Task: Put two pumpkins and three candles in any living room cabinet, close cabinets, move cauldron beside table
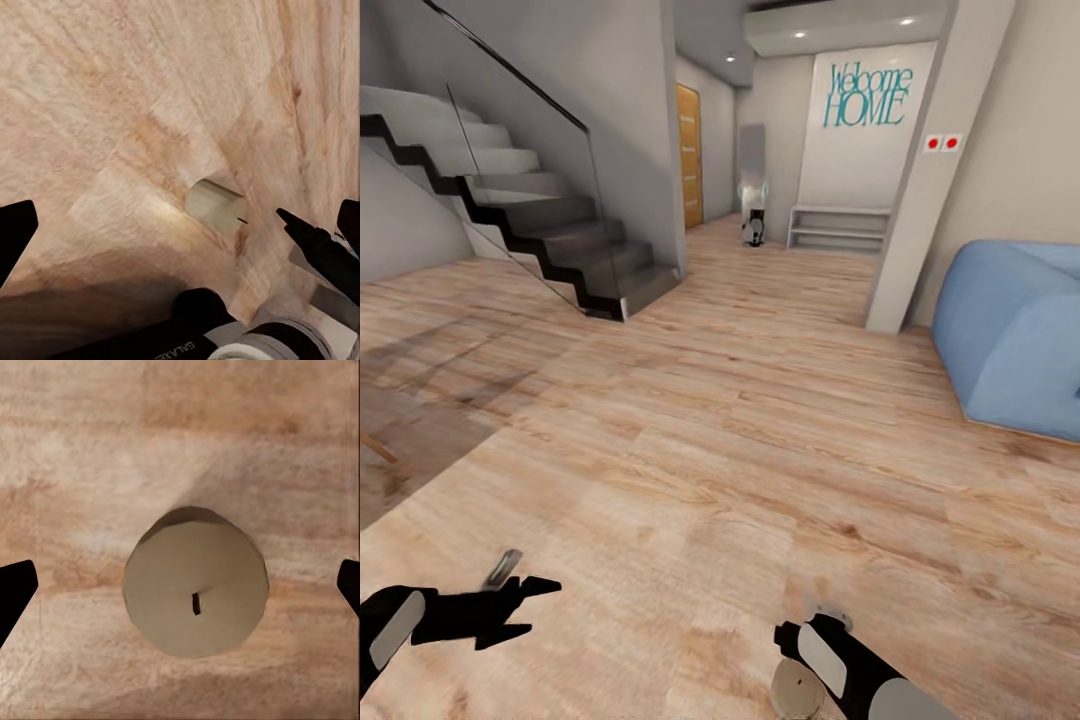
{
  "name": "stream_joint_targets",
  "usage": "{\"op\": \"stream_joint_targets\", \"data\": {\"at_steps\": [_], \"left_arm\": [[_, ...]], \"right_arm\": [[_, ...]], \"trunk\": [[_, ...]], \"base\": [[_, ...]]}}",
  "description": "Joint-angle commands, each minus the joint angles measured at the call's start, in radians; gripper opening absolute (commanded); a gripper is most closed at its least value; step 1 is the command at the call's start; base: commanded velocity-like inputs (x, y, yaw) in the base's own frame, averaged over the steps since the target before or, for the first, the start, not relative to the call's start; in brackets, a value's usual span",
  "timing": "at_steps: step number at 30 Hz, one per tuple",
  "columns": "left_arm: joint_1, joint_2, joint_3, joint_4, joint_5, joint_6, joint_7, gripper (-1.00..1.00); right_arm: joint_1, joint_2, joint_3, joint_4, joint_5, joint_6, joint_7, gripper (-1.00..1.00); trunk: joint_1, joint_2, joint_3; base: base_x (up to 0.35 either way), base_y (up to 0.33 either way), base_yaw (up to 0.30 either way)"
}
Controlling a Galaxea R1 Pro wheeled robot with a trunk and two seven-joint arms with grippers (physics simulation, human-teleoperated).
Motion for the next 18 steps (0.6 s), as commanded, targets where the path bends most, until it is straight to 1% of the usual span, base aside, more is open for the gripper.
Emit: {"op": "stream_joint_targets", "data": {"at_steps": [1,3,5,7,9,11,13,15,16,18], "left_arm": [[0.000,-0.013,0.000,0.000,-0.001,-0.002,0.015,1.00],[0.000,-0.062,0.000,0.000,-0.003,-0.015,0.095,1.00],[0.000,-0.100,0.002,-0.001,-0.004,-0.045,0.201,1.00],[0.000,-0.130,0.006,-0.002,-0.001,-0.091,0.308,1.00],[-0.001,-0.153,0.008,-0.002,0.005,-0.118,0.388,1.00],[-0.001,-0.174,0.009,-0.004,0.008,-0.123,0.422,1.00],[-0.001,-0.187,0.010,-0.007,0.010,-0.110,0.432,1.00],[-0.001,-0.192,0.012,-0.009,0.011,-0.073,0.435,1.00],[-0.003,-0.194,0.013,-0.010,0.013,-0.040,0.432,1.00],[-0.005,-0.193,0.014,-0.011,0.015,-0.020,0.416,1.00]], "right_arm": [[0.000,-0.003,0.000,0.000,-0.001,0.000,0.000,1.00],[0.000,-0.010,-0.005,0.000,-0.001,0.000,-0.001,1.00],[0.000,-0.013,-0.015,0.001,-0.001,0.000,-0.001,1.00],[0.000,-0.014,-0.023,0.001,-0.001,0.000,-0.001,1.00],[0.000,-0.015,-0.027,0.001,-0.001,0.000,-0.001,1.00],[0.000,-0.015,-0.028,0.001,-0.001,0.000,-0.001,1.00],[0.000,-0.015,-0.028,0.002,-0.001,0.000,0.000,1.00],[0.000,-0.014,-0.029,0.002,-0.001,0.000,0.001,1.00],[0.000,-0.013,-0.029,0.002,-0.001,0.001,0.001,1.00],[0.000,-0.013,-0.029,0.002,-0.001,0.000,0.002,1.00]], "trunk": [[0.000,0.000,-0.004],[0.001,-0.001,-0.012],[0.002,-0.001,-0.019],[0.003,-0.002,-0.027],[0.004,-0.002,-0.035],[0.005,-0.003,-0.043],[0.006,-0.003,-0.050],[0.007,-0.004,-0.058],[0.007,-0.004,-0.062],[0.008,-0.004,-0.070]], "base": [[0.000,0.000,0.000],[0.000,0.000,0.000],[0.000,0.000,0.000],[0.000,0.000,0.000],[0.000,0.000,0.000],[0.000,0.000,0.000],[0.000,0.000,0.000],[0.000,0.000,0.000],[0.000,0.000,0.000],[0.000,0.000,0.000]]}}
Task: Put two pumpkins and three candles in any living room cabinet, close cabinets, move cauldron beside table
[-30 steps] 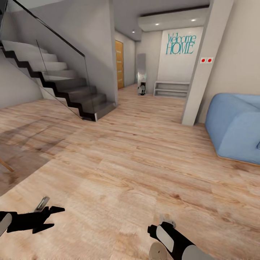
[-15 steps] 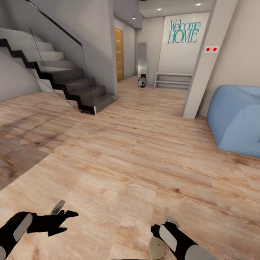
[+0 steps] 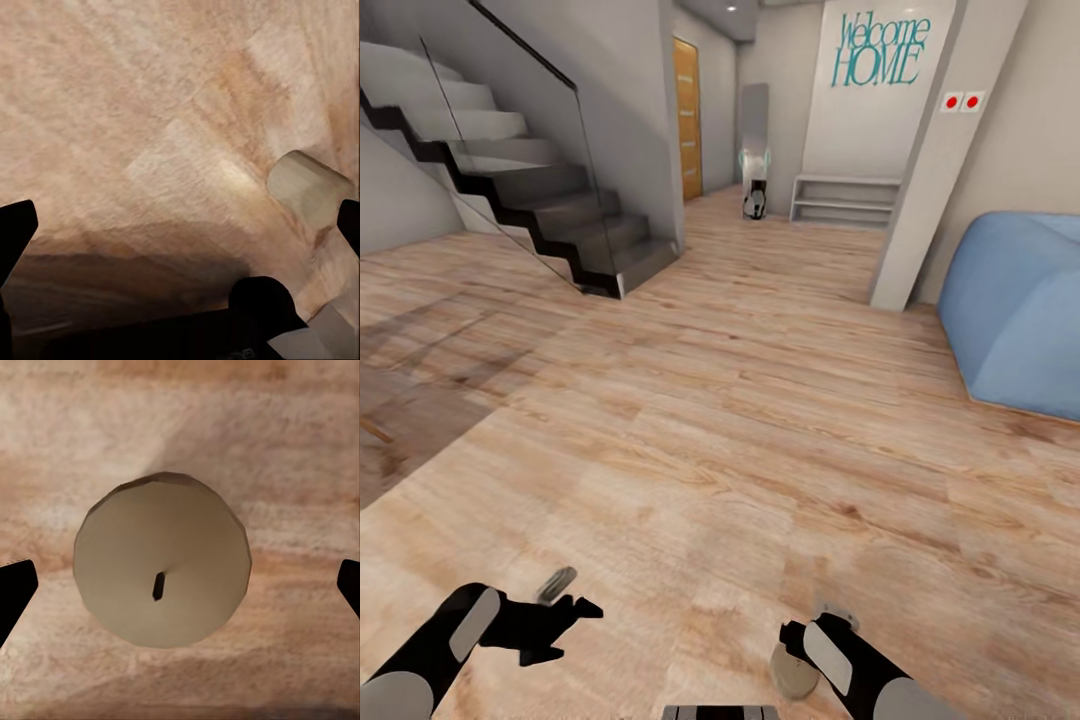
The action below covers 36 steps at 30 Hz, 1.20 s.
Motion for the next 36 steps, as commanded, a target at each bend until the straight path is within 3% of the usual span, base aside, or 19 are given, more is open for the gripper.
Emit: {"op": "stream_joint_targets", "data": {"at_steps": [1,9,12,16,25,36], "left_arm": [[-0.001,0.001,0.000,0.000,0.001,0.010,-0.022,1.00],[-0.004,0.012,-0.013,-0.002,-0.007,0.034,-0.363,1.00],[-0.004,0.028,-0.015,-0.001,-0.009,0.035,-0.422,1.00],[-0.004,0.044,-0.015,-0.002,-0.009,0.035,-0.440,1.00],[-0.004,0.046,-0.014,-0.002,-0.008,0.035,-0.444,1.00],[-0.004,0.047,-0.015,-0.001,-0.006,0.035,-0.444,1.00]], "right_arm": [[0.000,0.000,0.000,0.000,0.000,0.000,0.000,1.00],[0.000,0.001,0.000,0.000,0.000,0.001,0.004,1.00],[0.000,0.005,-0.003,-0.005,0.001,0.004,0.005,1.00],[0.000,0.003,-0.004,-0.009,0.004,0.004,0.005,1.00],[0.000,0.002,-0.003,-0.009,0.011,-0.017,0.007,1.00],[0.000,0.002,0.004,-0.002,0.014,-0.062,0.049,1.00]], "trunk": [[0.000,0.000,-0.004],[0.004,-0.002,-0.035],[0.004,-0.002,-0.035],[0.006,-0.003,-0.050],[0.010,-0.005,-0.085],[0.010,-0.005,-0.085]], "base": [[0.000,0.000,0.000],[0.000,0.000,0.000],[0.000,0.000,0.000],[0.000,0.000,0.000],[0.000,0.000,0.000],[0.000,0.000,0.000]]}}
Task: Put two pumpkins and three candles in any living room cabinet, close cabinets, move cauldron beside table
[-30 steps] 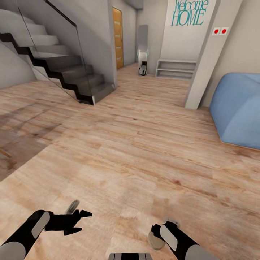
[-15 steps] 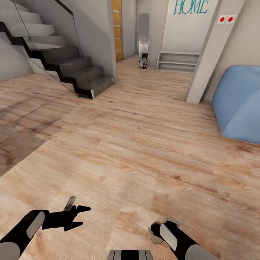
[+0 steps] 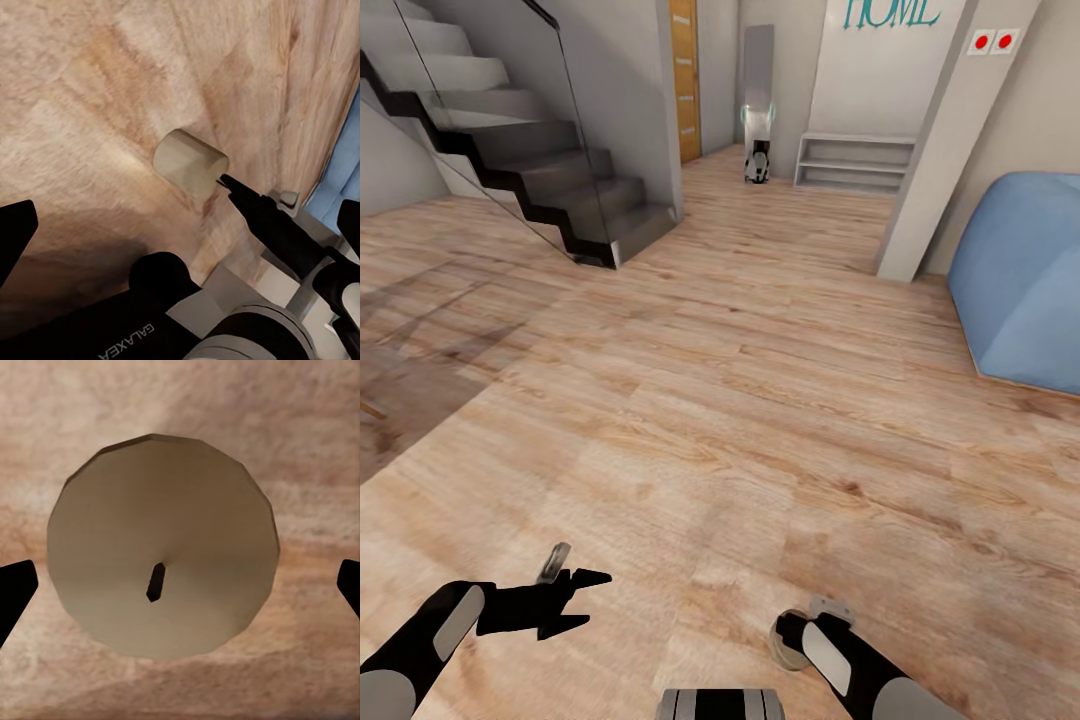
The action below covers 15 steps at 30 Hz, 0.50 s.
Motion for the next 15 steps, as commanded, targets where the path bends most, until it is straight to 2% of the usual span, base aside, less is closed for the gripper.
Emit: {"op": "stream_joint_targets", "data": {"at_steps": [1,15], "left_arm": [[0.000,0.000,0.000,0.000,0.000,0.000,0.000,1.00],[0.000,-0.001,-0.001,-0.001,-0.003,-0.001,0.001,1.00]], "right_arm": [[0.000,0.000,0.000,0.000,0.000,0.000,0.002,1.00],[0.000,-0.001,0.001,0.000,0.000,0.000,0.007,1.00]], "trunk": [[0.000,0.000,0.000],[0.000,0.000,0.000]], "base": [[0.000,0.000,0.000],[0.035,0.024,0.000]]}}
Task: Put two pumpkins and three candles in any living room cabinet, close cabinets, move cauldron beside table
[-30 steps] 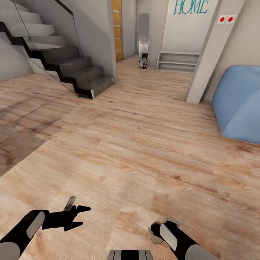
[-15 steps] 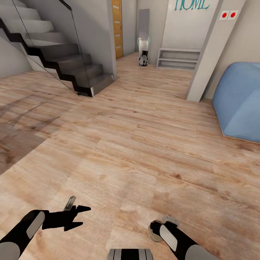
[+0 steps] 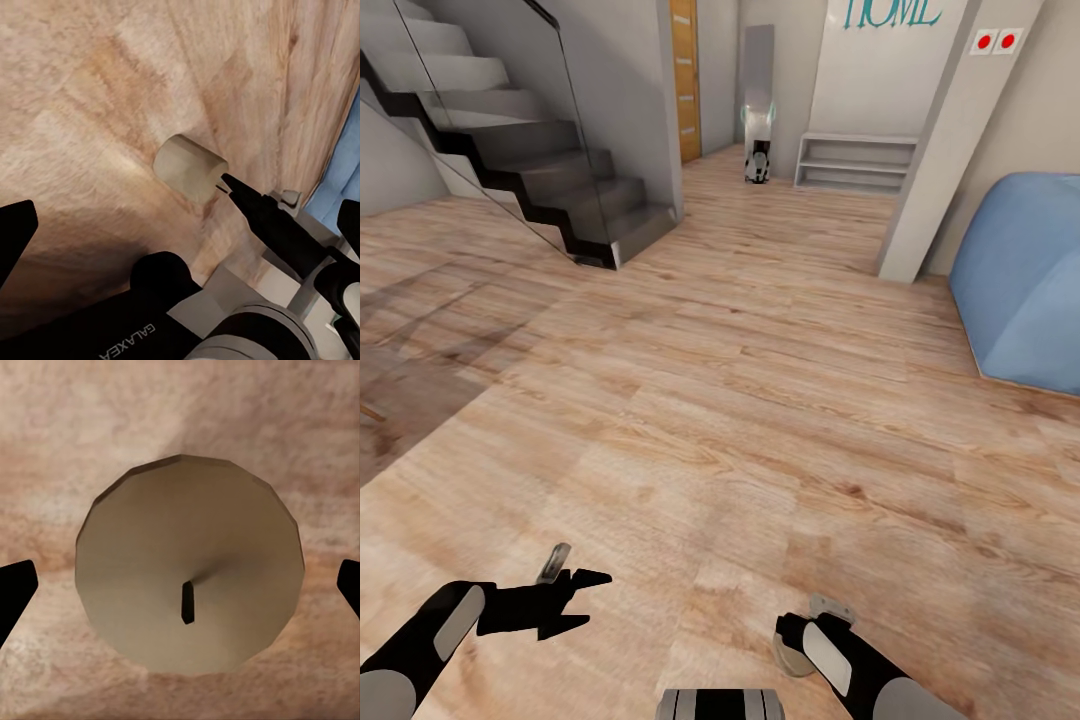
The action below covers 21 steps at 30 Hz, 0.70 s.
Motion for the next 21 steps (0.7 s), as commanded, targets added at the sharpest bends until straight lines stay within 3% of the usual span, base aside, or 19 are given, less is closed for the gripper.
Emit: {"op": "stream_joint_targets", "data": {"at_steps": [1,12,21], "left_arm": [[0.000,0.000,0.000,0.000,0.000,0.000,0.000,1.00],[0.000,0.000,0.001,0.000,0.000,0.000,0.000,1.00],[0.000,0.001,0.003,0.000,0.000,0.000,0.000,1.00]], "right_arm": [[0.000,0.000,0.000,0.000,0.000,0.000,0.000,1.00],[0.000,0.003,0.000,0.000,0.000,-0.001,0.000,1.00],[0.000,0.006,0.000,0.000,0.000,-0.002,0.000,1.00]], "trunk": [[0.000,0.000,0.000],[0.000,0.000,0.000],[0.003,-0.002,-0.027]], "base": [[0.002,0.001,0.000],[0.000,0.000,0.000],[0.000,0.000,0.000]]}}
